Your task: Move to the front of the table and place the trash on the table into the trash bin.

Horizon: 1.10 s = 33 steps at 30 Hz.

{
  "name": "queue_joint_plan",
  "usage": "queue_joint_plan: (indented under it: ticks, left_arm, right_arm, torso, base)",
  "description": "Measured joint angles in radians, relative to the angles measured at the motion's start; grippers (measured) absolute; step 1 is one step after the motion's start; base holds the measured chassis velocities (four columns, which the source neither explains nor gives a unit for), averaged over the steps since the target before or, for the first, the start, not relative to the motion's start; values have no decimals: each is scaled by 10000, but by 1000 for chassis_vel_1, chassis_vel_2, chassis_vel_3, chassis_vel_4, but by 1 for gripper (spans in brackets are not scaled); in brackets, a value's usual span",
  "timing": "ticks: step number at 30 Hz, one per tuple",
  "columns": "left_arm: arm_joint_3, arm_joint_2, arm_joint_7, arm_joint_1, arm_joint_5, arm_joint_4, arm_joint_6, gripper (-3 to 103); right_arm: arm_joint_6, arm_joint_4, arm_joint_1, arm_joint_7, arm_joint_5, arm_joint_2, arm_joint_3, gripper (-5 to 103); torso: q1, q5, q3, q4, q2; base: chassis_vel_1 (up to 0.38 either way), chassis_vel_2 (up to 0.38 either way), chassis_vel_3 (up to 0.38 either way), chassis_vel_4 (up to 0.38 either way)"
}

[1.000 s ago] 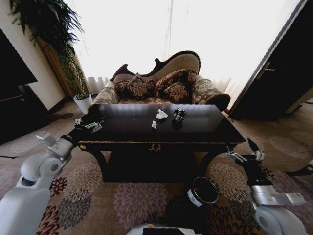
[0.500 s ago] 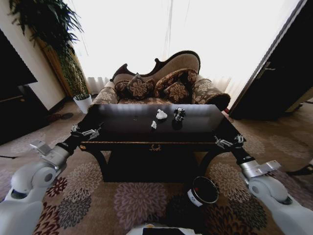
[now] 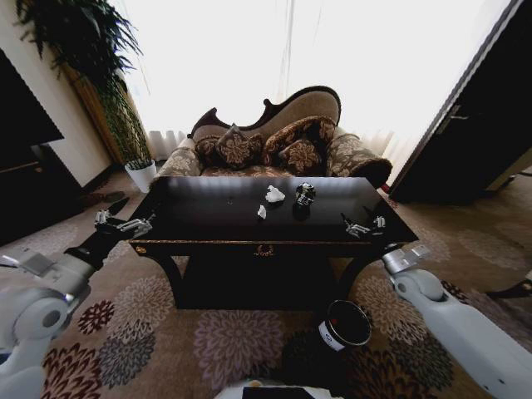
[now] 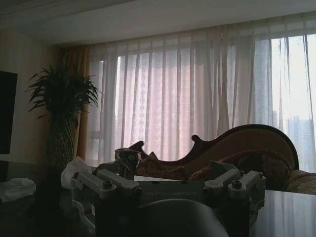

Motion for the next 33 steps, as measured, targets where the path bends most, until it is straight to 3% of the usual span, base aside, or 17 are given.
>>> queue_joint_plan:
  ticks: [7, 12, 24, 29, 33]
  left_arm:
    - [-229, -224, 10, 177, 35, -181, -7, 100]
    - [-558, -177, 54, 329, 23, -216, -17, 100]
    - [-594, -240, 66, 396, 31, -227, -22, 100]
    - [-562, -254, 72, 385, 50, -227, -23, 100]
    - [-602, -262, 79, 408, 64, -215, -23, 100]
  right_arm:
    - [199, -1198, 1879, -636, 429, -273, -2047, 100]
    - [217, -1794, 3361, -1161, 731, -23, -3442, 100]
    - [140, -3152, 4774, -1378, 742, 413, -4726, 100]
    - [72, -3735, 5300, -1803, 846, 528, -5272, 100]
    - [-20, -3840, 5807, -2042, 1023, 709, -5748, 100]
  torso:
    - [1, -2, 1, -1, 0]
    - [0, -1, 0, 1, 0]
    - [0, 1, -1, -1, 0]
    - [-1, -9, -2, -2, 1]
    - [-1, 8, 0, 0, 1]
  base:
    - [0, 0, 0, 0]
    - [0, 0, 0, 0]
    - [0, 0, 0, 0]
    - [0, 0, 0, 0]
    - [0, 0, 0, 0]
